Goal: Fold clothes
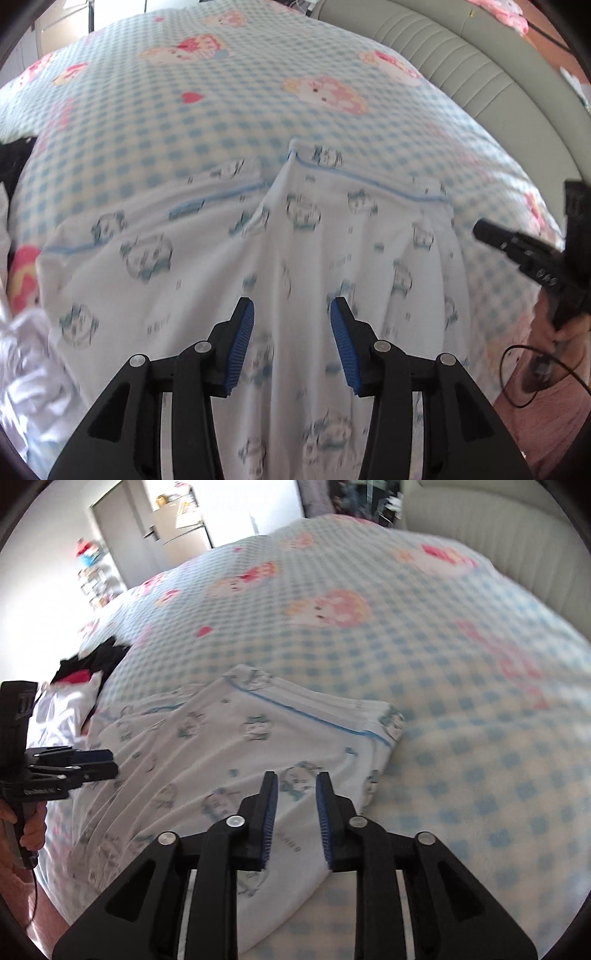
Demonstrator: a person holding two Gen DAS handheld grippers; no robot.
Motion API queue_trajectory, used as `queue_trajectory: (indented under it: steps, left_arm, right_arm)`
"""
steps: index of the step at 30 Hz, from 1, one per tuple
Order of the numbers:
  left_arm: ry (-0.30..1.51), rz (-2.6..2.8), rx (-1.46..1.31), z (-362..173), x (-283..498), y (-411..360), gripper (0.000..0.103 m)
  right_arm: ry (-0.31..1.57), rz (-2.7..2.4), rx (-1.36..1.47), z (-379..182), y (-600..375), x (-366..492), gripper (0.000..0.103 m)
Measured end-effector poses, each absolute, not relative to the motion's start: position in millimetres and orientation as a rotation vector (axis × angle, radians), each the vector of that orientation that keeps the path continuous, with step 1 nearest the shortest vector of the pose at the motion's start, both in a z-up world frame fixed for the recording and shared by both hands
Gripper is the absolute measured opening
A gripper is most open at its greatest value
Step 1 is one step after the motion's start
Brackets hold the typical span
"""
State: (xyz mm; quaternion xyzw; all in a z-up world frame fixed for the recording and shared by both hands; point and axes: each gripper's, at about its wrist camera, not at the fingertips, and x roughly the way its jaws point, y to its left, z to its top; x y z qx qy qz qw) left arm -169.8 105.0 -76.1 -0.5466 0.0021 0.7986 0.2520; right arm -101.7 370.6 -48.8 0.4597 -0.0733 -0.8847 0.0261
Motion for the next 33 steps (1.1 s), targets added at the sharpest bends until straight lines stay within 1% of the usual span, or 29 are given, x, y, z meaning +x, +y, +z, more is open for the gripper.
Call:
queue_trajectory:
  steps: [2,6,11,15,17,19,21,23,27,28,31,33]
  left_arm:
    - [-0.036,2.177,-1.54,-85.1,-160.7,92.2,0.045]
    - [-0.045,2.224,-1.622,-106.7,-138.2,51.9,0.045]
    - [-0.286,2.291,-1.606,-104.7,-110.1,-4.1,0.045]
    - [-0.305,2.333,-1.547,-97.6,-85.6,-6.1,0.045]
    - [-0.299,2.34,-1.527,-100.8,-74.0,-2.8,0.045]
    - [-0.283,2.339,-1.566,-111.0,-68.2,-3.1,0.045]
    - [-0.32,2.324,-1.614,-121.4,-66.6,-11.9,0.045]
    - [-0.418,2.292,-1.622,-126.9,-64.2,-27.3,0.045]
    - [-0.628,2.263,-1.59,-122.2,-53.4,-60.7,0.045]
    - [-0.676,2.252,-1.579,-120.7,-49.5,-65.9,0.045]
    - [-0.782,2.209,-1.549,-118.6,-36.0,-73.1,0.047]
    - [-0.813,2.188,-1.56,-124.0,-29.1,-70.1,0.049]
  right_arm:
    - [-0.151,-2.724,1.409,-39.1,351.5,-92.5,0.022]
    - [-0.116,-2.68,1.455,-51.6,319.3,-75.8,0.022]
    - [-0.072,-2.624,1.512,-67.1,279.1,-55.0,0.022]
    - [-0.037,-2.578,1.555,-79.6,246.9,-38.4,0.022]
    - [-0.02,-2.554,1.577,-85.8,230.8,-30.0,0.022]
    - [-0.014,-2.537,1.612,-94.2,220.3,-22.0,0.022]
    - [-0.058,-2.547,1.696,-108.7,232.9,-14.0,0.022]
    - [-0.117,-2.568,1.734,-113.3,251.9,-2.0,0.02]
    - [-0.22,-2.643,1.804,-109.1,288.2,20.1,0.02]
    - [-0.257,-2.655,1.79,-105.3,294.0,24.5,0.022]
    - [-0.394,-2.637,1.676,-92.6,299.8,32.8,0.022]
    - [-0.371,-2.639,1.639,-87.2,292.1,31.7,0.022]
